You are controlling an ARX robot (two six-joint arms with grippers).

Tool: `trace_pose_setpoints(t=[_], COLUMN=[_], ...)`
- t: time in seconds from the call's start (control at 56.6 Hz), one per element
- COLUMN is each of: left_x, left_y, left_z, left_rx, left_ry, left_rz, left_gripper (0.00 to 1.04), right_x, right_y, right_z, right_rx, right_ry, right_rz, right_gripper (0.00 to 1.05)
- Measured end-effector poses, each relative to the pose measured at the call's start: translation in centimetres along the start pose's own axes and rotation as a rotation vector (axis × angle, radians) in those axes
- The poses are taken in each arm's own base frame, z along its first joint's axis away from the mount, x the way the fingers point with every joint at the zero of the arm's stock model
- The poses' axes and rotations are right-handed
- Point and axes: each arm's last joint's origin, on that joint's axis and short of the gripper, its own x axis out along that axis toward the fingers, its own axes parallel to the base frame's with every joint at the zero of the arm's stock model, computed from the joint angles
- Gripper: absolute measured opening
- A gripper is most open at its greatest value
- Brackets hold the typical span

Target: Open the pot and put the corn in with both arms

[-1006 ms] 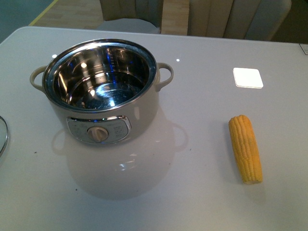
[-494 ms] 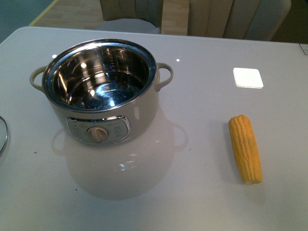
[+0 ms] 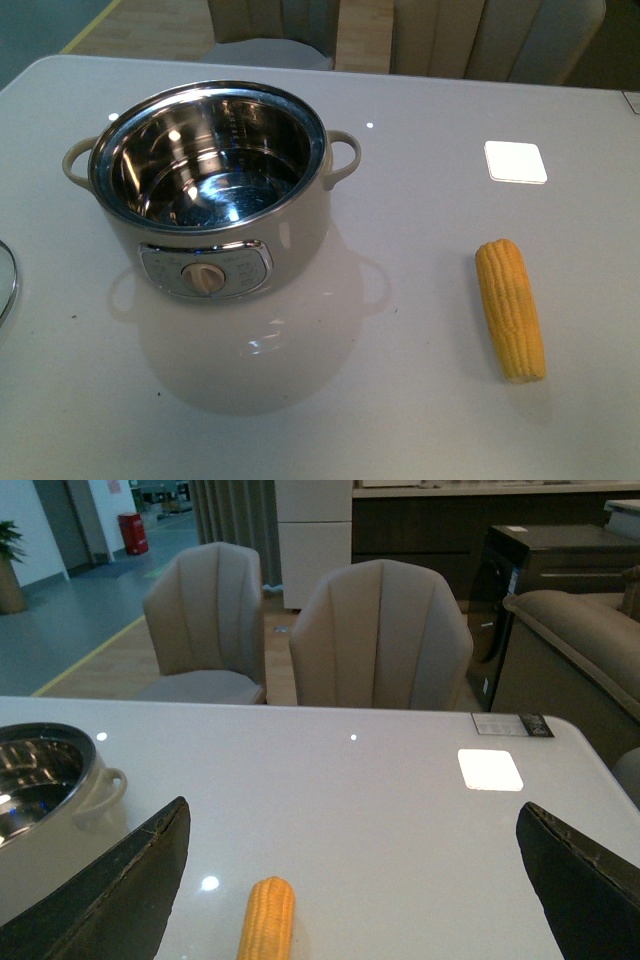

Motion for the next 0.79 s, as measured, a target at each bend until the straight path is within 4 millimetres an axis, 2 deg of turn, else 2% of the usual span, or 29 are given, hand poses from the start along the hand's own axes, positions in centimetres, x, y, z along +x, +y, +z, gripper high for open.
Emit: trace_pose_setpoints(t=[0.194,0.512,0.795], left_x=[-1.1,-1.2,-1.2], left_y=[0.0,0.0,0.0], left_z=[-0.3,-0.3,-0.3], left_rx=[0.000,0.000,0.000], left_ry=[0.009,0.005,0.005], left_rz=[0.000,0.000,0.000], left_gripper=[0.03,0.04,0.50], right_x=[0.0,0.0,0.0], right_y=[0.0,0.0,0.0], right_z=[0.0,0.0,0.0], right_rx=[0.000,0.000,0.000], right_ry=[0.000,0.000,0.000], right_rz=[0.000,0.000,0.000], right_gripper=[0.96,0.96,0.96])
